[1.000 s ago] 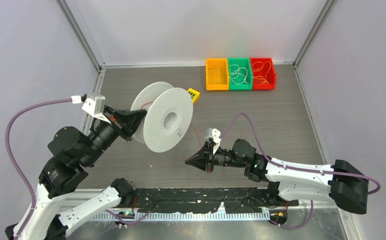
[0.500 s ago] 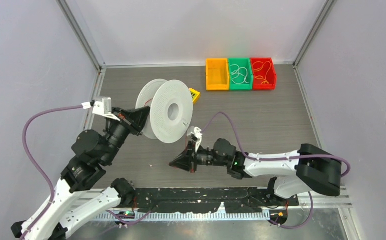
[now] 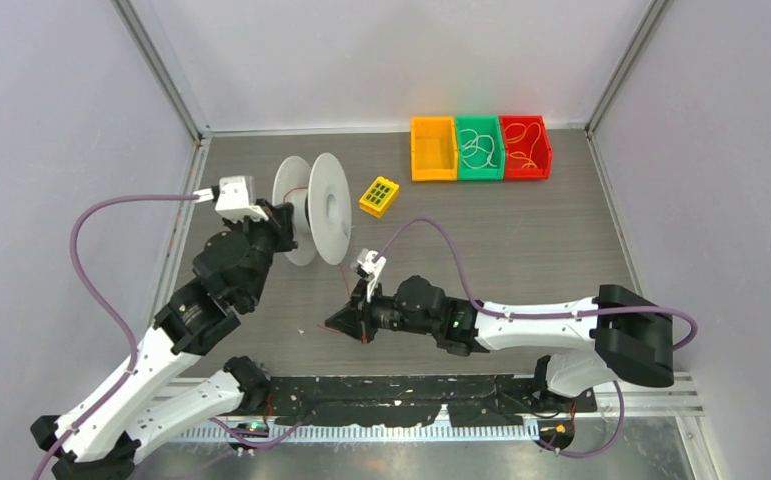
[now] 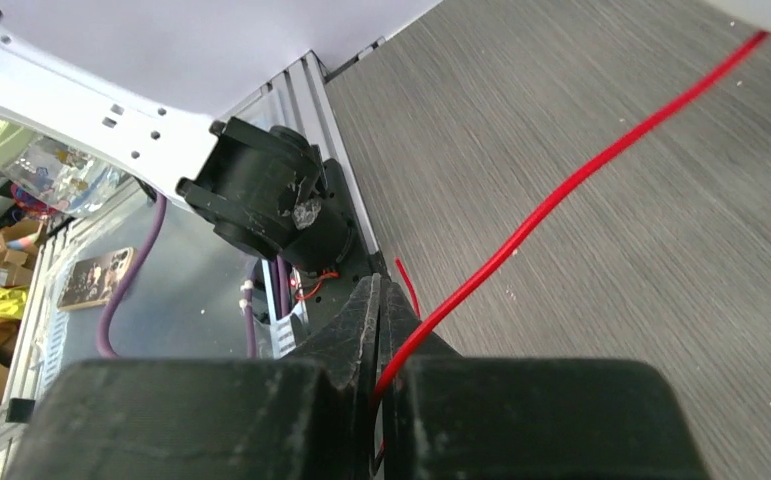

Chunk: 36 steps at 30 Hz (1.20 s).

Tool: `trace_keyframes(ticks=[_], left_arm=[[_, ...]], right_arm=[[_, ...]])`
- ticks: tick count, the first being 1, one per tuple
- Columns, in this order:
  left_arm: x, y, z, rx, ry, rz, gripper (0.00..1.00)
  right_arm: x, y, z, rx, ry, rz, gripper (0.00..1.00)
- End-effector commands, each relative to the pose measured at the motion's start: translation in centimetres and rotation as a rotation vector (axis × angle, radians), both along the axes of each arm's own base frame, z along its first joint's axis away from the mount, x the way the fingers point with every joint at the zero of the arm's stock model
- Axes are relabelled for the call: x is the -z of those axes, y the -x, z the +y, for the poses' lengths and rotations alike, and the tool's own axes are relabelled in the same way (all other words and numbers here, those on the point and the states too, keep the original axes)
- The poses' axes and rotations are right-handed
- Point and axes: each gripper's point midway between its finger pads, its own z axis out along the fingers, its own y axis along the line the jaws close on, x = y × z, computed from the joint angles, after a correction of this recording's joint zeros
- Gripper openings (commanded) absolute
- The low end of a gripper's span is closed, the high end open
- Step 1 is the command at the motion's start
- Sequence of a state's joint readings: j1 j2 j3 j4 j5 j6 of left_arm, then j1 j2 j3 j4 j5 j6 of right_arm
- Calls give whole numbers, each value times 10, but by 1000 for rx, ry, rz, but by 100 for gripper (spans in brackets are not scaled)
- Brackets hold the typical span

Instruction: Wrap the cables

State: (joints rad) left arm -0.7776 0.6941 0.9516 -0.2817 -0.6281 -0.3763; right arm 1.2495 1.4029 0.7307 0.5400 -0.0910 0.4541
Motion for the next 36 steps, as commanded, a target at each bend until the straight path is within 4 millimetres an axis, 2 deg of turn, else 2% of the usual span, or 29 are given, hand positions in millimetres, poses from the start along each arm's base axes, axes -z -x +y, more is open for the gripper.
trace_keyframes(ticks=[1,6,12,18,22,26,29,31,32,33,34,36], left_arm=[[-27,-5,25,-146,44,-59,0],[-21,-7,37,-227,16,-28,0],[-18,-7,41,-246,6,-22,0],[-12,-7,43,-252,-44,-3,0],[-12,-7,39,-228,-48,-5,0],[-15,-6,29,-163,7,-49,0],[-15,-6,33,-187,17,-51,0],[-14,-9,30,-183,-23,-46,0],[-14,-10,28,-174,-53,-44,0],[-12,-12,25,-163,-92,-41,0],[-9,-14,23,-154,-134,-36,0],[-1,-17,15,-104,-218,-24,0]], right_arm=[[-7,6,-1,13,-5,-12,5],[0,11,1,-6,55,-12,9],[5,8,-2,18,83,-9,11],[0,7,-10,35,86,-16,15],[-5,12,-11,14,54,-12,6],[-5,15,-8,4,28,11,5],[0,14,-3,2,39,17,5],[-10,14,4,-22,53,-12,5],[-4,15,3,-36,105,-38,5],[-19,14,6,-40,93,-62,5],[-17,14,4,-51,127,-94,5],[-37,8,-1,-42,133,-160,5]])
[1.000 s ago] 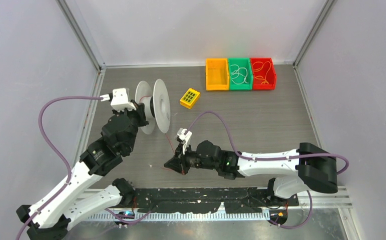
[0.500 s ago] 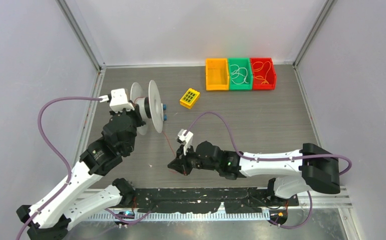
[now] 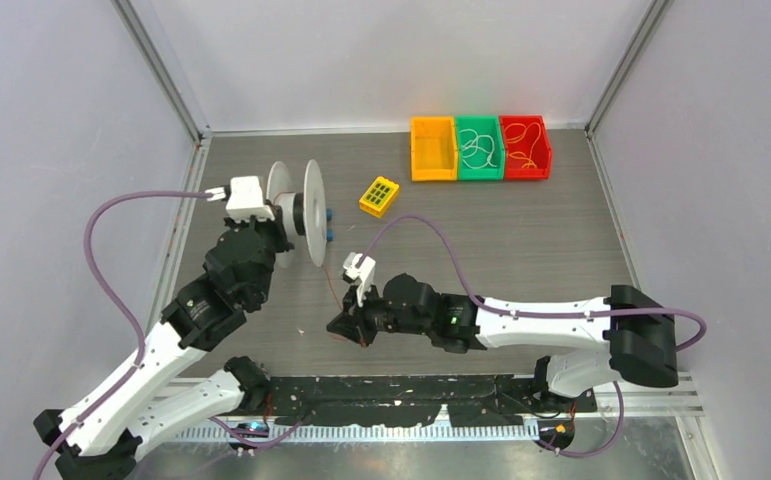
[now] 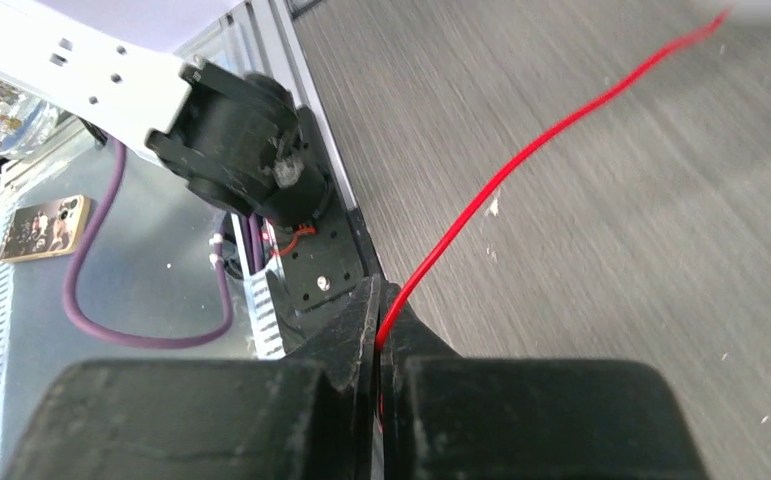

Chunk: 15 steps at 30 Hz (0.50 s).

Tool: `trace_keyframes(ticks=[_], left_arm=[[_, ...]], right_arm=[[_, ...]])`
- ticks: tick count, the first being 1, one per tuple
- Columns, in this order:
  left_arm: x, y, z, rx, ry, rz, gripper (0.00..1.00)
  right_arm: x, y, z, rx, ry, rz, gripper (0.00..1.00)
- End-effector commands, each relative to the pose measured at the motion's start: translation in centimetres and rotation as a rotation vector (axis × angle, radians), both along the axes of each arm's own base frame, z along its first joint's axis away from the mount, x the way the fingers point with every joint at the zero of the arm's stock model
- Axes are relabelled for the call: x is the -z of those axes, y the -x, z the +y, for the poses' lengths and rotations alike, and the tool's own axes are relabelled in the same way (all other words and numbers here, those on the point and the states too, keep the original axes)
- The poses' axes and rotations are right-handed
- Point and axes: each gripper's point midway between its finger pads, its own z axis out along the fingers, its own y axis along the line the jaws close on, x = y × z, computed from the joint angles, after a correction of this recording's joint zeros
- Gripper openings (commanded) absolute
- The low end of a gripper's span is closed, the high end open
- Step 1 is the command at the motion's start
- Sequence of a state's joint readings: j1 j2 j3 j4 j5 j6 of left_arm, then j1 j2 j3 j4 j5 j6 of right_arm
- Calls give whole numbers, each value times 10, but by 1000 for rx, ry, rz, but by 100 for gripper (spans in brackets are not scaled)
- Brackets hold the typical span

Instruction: Wrap the cables

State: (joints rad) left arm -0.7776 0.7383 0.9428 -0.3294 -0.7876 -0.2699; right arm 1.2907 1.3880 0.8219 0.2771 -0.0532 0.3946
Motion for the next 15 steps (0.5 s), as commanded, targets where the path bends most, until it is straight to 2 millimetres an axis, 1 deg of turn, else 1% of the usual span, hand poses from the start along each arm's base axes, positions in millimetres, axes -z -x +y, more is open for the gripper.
trace_keyframes(ticks=[1,3,5,6,9,12,15], left_arm=[[-21,-7,-16,91,-80,-54,0],[-11,-7,-28,167,-145,-21,0],[0,-4,-40,255,-216,11,0],[5,-2,-44,292,-243,21,0],[14,5,-49,369,-312,36,0],[20,14,-55,462,-382,29,0],[25,28,-64,597,-461,7,0]], right_arm=[[-65,-5,1,-38,-34,-163,6],[-81,-12,-5,-43,-24,-215,6],[-95,-24,-10,-41,-18,-267,5],[-97,-24,-12,-57,-14,-271,5],[-111,-40,-20,-42,-1,-297,6],[-126,-48,-29,-43,-16,-310,5],[-132,-58,-39,-44,12,-345,5]])
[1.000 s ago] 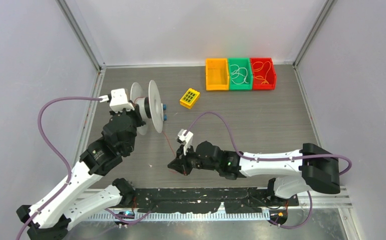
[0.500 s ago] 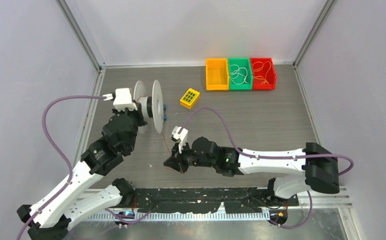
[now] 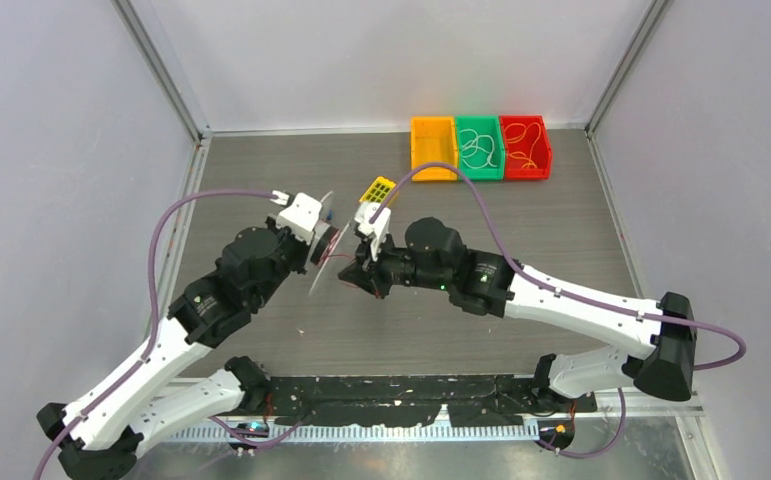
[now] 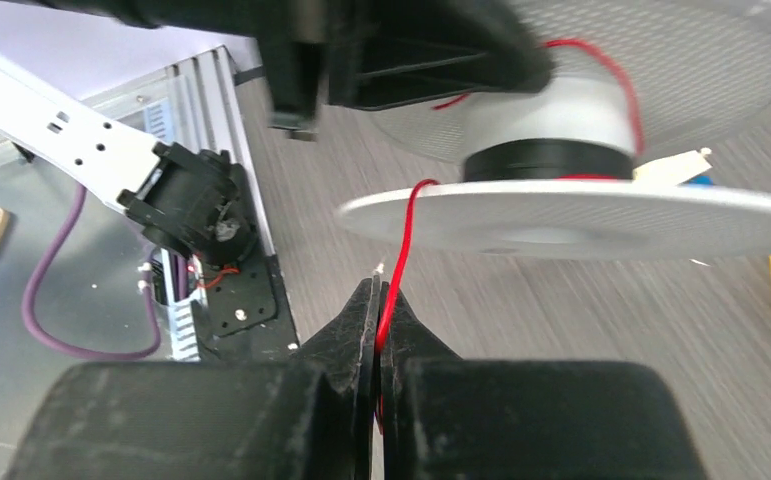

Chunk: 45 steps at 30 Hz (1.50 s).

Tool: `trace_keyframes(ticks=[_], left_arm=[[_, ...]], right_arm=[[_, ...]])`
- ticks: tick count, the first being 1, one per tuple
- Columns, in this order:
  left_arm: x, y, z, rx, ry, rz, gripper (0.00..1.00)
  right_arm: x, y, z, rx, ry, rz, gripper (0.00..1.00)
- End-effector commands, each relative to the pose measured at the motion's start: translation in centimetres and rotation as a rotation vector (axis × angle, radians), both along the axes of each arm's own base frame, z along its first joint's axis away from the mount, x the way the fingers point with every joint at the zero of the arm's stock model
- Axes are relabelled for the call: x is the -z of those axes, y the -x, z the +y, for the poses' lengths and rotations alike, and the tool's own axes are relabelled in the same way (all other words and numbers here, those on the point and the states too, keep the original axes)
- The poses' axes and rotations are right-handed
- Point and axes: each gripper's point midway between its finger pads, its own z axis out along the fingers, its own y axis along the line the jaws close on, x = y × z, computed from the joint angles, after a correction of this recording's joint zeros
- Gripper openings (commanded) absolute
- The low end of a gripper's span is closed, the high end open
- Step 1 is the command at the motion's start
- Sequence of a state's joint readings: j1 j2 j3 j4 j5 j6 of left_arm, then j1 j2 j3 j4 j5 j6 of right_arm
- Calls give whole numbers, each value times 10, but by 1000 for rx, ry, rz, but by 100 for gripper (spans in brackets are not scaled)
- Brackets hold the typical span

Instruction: Wrap the cables

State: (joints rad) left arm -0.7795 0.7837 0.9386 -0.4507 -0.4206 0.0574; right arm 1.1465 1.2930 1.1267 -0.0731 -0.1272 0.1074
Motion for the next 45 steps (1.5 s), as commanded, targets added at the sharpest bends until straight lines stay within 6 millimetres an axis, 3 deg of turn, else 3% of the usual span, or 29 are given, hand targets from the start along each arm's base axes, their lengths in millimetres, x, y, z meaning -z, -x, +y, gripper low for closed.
trace_keyframes(ticks=[1,5,9,17,23,27,33,39,45], left_arm=[[-19,21,-18,243,-69,-84,0],[-10,47,-34,473,-179,-45,0],[-6,74,-42,670,-249,-29,0],[-36,104,-50,825,-189,-107,0],[-51,129,-58,931,-100,-94,0],[-72,135,-59,917,-2,-126,0],[-107,133,-61,823,226,-104,0],[-135,122,-63,696,526,-98,0],[-154,116,-55,629,750,-166,0]], right_arm=[[-30,-2,-17,-49,20,-72,5],[-25,-15,-36,-51,108,-116,5],[-21,-15,-55,-56,154,-116,7],[-13,-1,-92,-57,190,-150,10],[-2,4,-104,-69,208,-183,10],[0,9,-101,-91,175,-178,6],[11,1,-102,-5,13,-269,6],[-23,0,-112,116,-363,-330,5],[-46,-3,-119,208,-594,-292,5]])
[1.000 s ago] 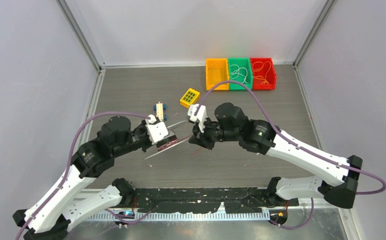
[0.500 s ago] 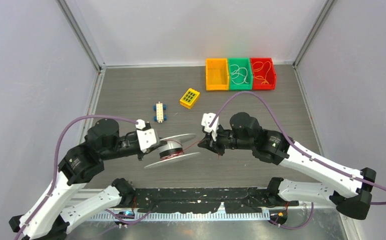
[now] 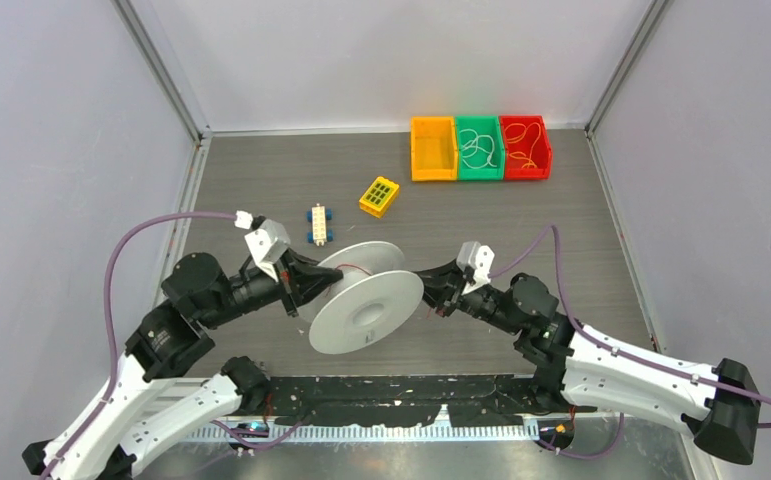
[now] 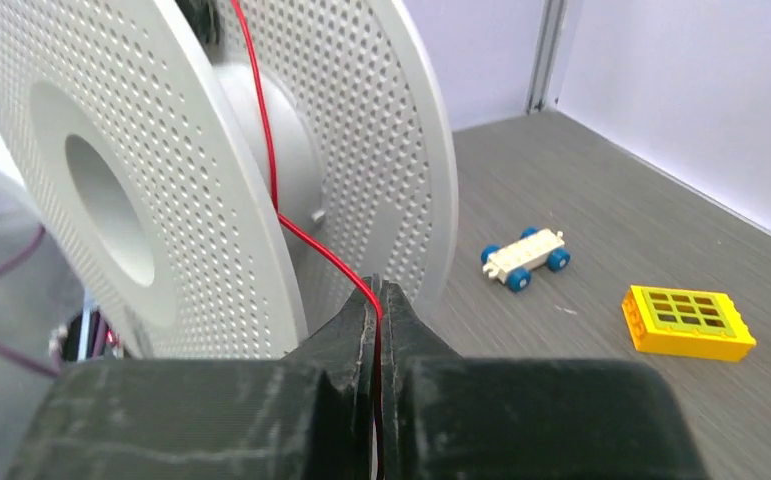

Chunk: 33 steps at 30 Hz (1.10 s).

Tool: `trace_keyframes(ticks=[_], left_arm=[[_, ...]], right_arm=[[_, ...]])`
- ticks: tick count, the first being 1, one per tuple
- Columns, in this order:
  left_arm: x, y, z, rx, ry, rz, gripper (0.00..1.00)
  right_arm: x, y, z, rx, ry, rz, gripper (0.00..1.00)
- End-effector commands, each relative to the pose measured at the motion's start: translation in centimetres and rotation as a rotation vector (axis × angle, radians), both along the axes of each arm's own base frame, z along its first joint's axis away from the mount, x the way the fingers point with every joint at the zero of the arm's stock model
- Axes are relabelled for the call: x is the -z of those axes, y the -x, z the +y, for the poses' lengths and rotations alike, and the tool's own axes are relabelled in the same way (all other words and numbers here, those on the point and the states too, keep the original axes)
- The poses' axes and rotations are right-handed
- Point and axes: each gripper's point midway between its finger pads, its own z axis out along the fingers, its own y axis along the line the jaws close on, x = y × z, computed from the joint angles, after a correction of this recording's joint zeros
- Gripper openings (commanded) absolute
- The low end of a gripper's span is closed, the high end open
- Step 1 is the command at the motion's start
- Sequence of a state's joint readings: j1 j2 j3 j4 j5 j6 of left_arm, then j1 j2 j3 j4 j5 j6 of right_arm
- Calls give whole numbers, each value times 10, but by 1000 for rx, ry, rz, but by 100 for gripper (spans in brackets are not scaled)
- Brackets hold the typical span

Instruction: Wrap the cables

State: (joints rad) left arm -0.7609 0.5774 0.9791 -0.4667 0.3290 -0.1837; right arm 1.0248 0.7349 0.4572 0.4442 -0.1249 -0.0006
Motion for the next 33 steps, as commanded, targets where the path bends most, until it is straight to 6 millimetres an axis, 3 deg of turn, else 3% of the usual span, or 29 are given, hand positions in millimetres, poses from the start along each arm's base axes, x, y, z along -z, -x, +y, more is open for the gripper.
trace_keyframes(ticks=[1,9,18,26,33], left_arm=[[-94,-6,13,-93,404,-126,0],[-106,-8,12,-89,533,-126,0],[-99,-12,7,-90,520,-113,0],[-97,-13,9,-98,428,-209,0],[-95,-6,3,-43,369,-235,0]], right_arm=[[-55,-3,-9,48,-306,-5,5],[-78,12,-12,-33,-516,9,5],[-86,15,-9,-54,-549,28,5],[-64,22,-5,-77,-395,53,24],[-54,23,-13,-44,-307,50,27]])
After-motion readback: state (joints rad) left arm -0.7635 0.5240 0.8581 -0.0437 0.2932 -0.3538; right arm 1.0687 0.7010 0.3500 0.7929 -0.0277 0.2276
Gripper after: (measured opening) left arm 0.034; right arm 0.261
